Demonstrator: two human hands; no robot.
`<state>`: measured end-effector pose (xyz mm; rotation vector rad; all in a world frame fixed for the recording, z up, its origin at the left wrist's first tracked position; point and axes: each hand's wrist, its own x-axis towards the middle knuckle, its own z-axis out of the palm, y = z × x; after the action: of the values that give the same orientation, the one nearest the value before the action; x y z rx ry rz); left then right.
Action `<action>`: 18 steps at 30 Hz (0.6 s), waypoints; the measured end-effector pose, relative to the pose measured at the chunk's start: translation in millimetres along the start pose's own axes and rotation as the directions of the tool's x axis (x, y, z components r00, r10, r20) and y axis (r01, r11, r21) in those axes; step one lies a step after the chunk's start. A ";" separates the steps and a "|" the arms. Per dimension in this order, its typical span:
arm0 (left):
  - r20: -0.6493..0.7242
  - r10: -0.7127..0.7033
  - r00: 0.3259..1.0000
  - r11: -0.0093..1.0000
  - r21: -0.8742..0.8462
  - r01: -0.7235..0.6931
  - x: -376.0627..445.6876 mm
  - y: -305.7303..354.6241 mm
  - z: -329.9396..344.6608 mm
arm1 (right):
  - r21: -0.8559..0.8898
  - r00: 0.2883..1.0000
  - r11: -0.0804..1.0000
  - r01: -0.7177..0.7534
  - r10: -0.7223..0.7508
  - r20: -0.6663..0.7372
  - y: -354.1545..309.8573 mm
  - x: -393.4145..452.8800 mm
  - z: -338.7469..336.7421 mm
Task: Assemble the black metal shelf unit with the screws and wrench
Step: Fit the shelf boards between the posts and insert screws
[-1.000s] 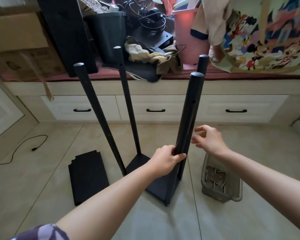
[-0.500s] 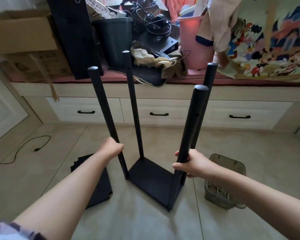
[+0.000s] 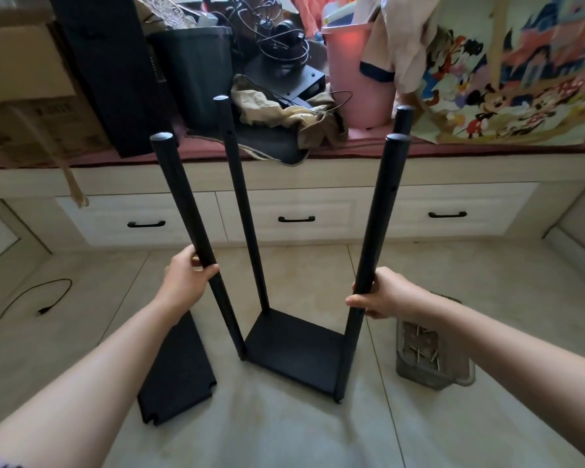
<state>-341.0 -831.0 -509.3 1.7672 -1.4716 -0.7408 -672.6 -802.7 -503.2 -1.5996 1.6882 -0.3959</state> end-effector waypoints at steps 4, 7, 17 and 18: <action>0.042 0.024 0.999 0.996 0.084 -0.028 -12.6 -5.9 -14.7 | -0.055 0.994 0.998 0.039 -0.045 -0.099 -10.5 4.8 2.6; 0.069 0.075 0.995 0.988 0.132 -0.084 -24.6 -6.5 -19.9 | -0.087 0.977 0.992 0.095 -0.109 -0.181 -13.0 8.8 7.6; 0.119 0.151 0.981 0.965 0.199 -0.172 -48.7 1.4 -21.0 | -0.123 0.953 0.980 0.159 -0.185 -0.240 -5.1 8.3 13.9; 0.116 0.151 0.982 0.965 0.200 -0.172 -48.8 2.5 -20.5 | -0.140 0.948 0.975 0.172 -0.203 -0.246 -4.1 7.6 14.7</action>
<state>-335.2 -780.0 -495.9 1.7573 -1.7943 -0.6158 -658.9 -806.6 -512.4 -1.8699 1.7835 -0.6368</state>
